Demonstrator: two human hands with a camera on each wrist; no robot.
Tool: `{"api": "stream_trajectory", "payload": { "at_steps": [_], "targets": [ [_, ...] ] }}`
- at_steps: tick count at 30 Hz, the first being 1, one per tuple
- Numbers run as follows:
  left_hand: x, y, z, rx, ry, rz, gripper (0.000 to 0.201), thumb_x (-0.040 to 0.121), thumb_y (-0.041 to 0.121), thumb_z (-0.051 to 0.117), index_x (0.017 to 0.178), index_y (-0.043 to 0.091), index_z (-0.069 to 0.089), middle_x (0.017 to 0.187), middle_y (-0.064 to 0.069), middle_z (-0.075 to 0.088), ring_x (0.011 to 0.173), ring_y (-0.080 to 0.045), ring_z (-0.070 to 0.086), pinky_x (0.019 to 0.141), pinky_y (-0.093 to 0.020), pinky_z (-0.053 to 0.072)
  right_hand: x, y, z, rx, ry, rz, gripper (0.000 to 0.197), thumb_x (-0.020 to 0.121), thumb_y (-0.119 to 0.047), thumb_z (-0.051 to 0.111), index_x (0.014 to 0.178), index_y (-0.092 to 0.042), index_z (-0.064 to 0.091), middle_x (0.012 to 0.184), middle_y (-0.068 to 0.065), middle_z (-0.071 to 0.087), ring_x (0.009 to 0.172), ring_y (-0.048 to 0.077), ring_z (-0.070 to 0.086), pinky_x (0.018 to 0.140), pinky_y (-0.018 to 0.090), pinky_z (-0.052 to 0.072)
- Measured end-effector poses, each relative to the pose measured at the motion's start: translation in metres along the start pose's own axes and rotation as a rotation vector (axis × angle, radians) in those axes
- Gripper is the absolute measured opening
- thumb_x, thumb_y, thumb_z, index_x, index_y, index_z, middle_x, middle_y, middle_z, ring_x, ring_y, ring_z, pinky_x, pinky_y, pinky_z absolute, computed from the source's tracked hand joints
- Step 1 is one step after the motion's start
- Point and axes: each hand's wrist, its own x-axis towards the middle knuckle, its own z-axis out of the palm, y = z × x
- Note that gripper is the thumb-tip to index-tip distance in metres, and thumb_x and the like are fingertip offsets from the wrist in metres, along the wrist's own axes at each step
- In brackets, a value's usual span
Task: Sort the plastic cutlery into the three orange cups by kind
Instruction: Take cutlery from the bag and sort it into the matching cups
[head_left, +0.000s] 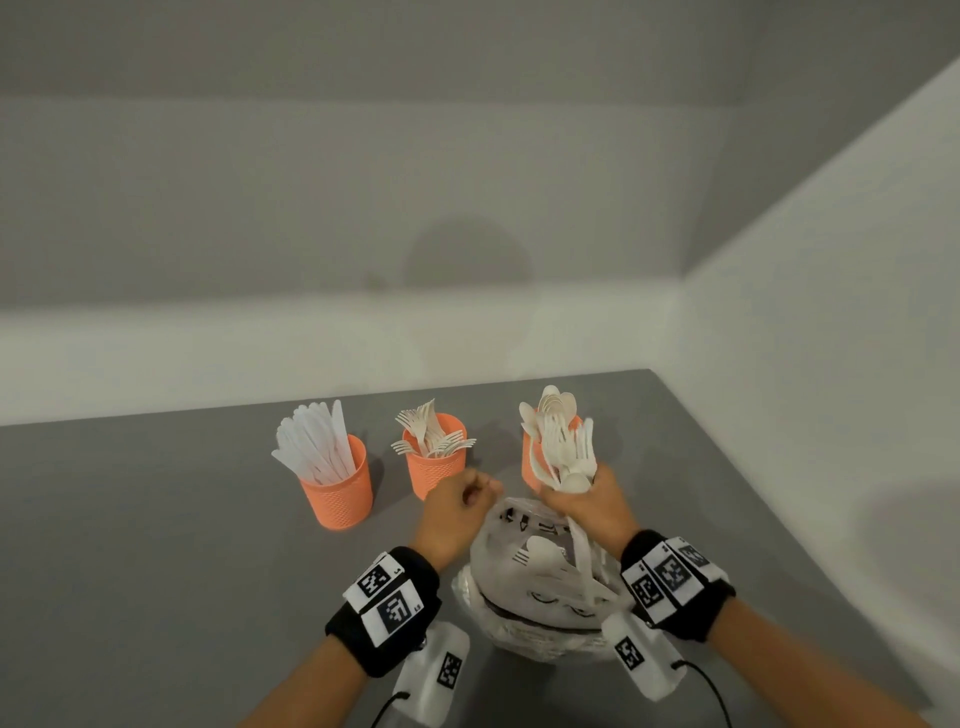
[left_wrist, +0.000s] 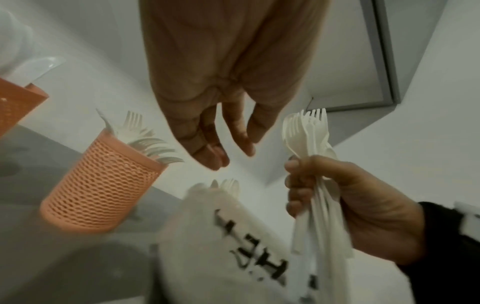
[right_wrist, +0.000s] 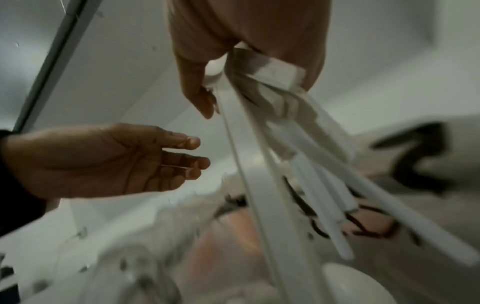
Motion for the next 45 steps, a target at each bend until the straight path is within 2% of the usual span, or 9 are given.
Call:
{"api": "stream_trajectory", "payload": {
  "at_steps": [8, 12, 16, 22, 26, 29, 36, 41, 45],
  "targets": [
    [-0.017, 0.032, -0.001, -0.738, -0.06, -0.487, 0.032, 0.098, 0.035, 0.037, 0.09, 0.009, 0.055, 0.081, -0.008, 0.055, 0.072, -0.017, 0.052, 0.065, -0.025, 0.044, 0.026, -0.059, 0.041, 0.324, 0.239, -0.092, 0.02, 0.074, -0.002, 0.074, 0.073, -0.011, 0.056, 0.048, -0.009, 0.057, 0.042, 0.006, 0.052, 0.048, 0.021, 0.046],
    [-0.019, 0.026, -0.003, -1.096, -0.002, -0.653, 0.045, 0.098, 0.039, 0.035, 0.099, 0.0, 0.056, 0.087, -0.016, 0.057, 0.076, -0.024, 0.057, 0.076, -0.033, 0.049, 0.019, -0.072, 0.07, 0.439, 0.261, -0.098, 0.024, 0.076, 0.001, 0.071, 0.088, -0.011, 0.055, 0.065, -0.003, 0.059, 0.048, -0.001, 0.056, 0.051, 0.018, 0.049],
    [-0.019, 0.03, -0.008, -1.302, 0.087, -0.621, 0.031, 0.1, 0.022, 0.032, 0.1, 0.001, 0.055, 0.086, -0.014, 0.058, 0.077, -0.023, 0.057, 0.06, -0.031, 0.057, 0.009, -0.062, 0.096, 0.477, 0.27, -0.046, 0.037, 0.072, -0.001, 0.076, 0.105, -0.001, 0.059, 0.089, 0.008, 0.067, 0.081, 0.018, 0.066, 0.076, 0.032, 0.055],
    [-0.027, 0.029, -0.013, -1.191, -0.004, -0.48, 0.033, 0.099, 0.023, 0.032, 0.111, 0.008, 0.058, 0.092, -0.009, 0.066, 0.082, -0.018, 0.062, 0.065, -0.03, 0.056, -0.007, -0.059, 0.108, 0.523, 0.165, -0.067, 0.04, 0.078, 0.01, 0.066, 0.073, -0.026, 0.048, 0.075, -0.013, 0.057, 0.066, -0.008, 0.054, 0.054, 0.002, 0.045],
    [-0.032, 0.018, -0.021, -0.949, -0.024, -0.35, 0.024, 0.085, 0.011, 0.032, 0.088, 0.006, 0.055, 0.072, -0.008, 0.051, 0.06, -0.014, 0.05, 0.055, -0.024, 0.043, -0.003, -0.053, 0.11, 0.452, 0.22, -0.067, 0.034, 0.081, 0.006, 0.063, 0.068, -0.022, 0.05, 0.069, -0.007, 0.059, 0.063, 0.002, 0.057, 0.057, 0.008, 0.048],
    [-0.036, 0.017, -0.032, -0.842, -0.161, -0.27, 0.037, 0.066, 0.009, 0.041, 0.101, 0.002, 0.052, 0.073, -0.009, 0.049, 0.059, -0.013, 0.047, 0.054, -0.022, 0.041, 0.002, -0.044, 0.115, 0.372, 0.212, -0.03, 0.015, 0.084, -0.005, 0.064, 0.076, -0.017, 0.061, 0.076, 0.01, 0.066, 0.073, 0.024, 0.065, 0.07, 0.031, 0.052],
    [-0.032, 0.014, -0.044, -0.555, -0.393, -0.305, 0.086, 0.055, 0.008, 0.061, 0.134, 0.0, 0.029, 0.068, -0.009, 0.055, 0.058, -0.015, 0.053, 0.053, -0.022, 0.044, 0.003, -0.033, 0.12, 0.27, 0.122, -0.007, 0.014, 0.081, -0.011, 0.068, 0.09, -0.001, 0.063, 0.077, 0.011, 0.067, 0.072, 0.026, 0.064, 0.072, 0.037, 0.053],
    [-0.04, 0.028, -0.045, -0.374, -0.465, -0.287, 0.005, 0.084, 0.005, 0.05, 0.088, 0.006, 0.053, 0.064, -0.007, 0.053, 0.047, -0.008, 0.052, 0.045, -0.016, 0.043, -0.003, -0.028, 0.112, 0.278, -0.054, 0.066, 0.013, 0.083, -0.009, 0.066, 0.093, 0.0, 0.064, 0.066, 0.009, 0.063, 0.063, 0.019, 0.062, 0.062, 0.023, 0.052],
    [-0.042, 0.024, -0.039, -0.515, -0.399, -0.301, 0.009, 0.093, 0.004, 0.043, 0.088, 0.01, 0.048, 0.063, -0.005, 0.046, 0.043, -0.008, 0.044, 0.036, -0.014, 0.034, -0.002, -0.028, 0.104, 0.422, -0.205, 0.246, 0.017, 0.081, -0.015, 0.068, 0.09, -0.002, 0.064, 0.068, 0.008, 0.063, 0.06, 0.017, 0.063, 0.057, 0.023, 0.052]
  ]
}}
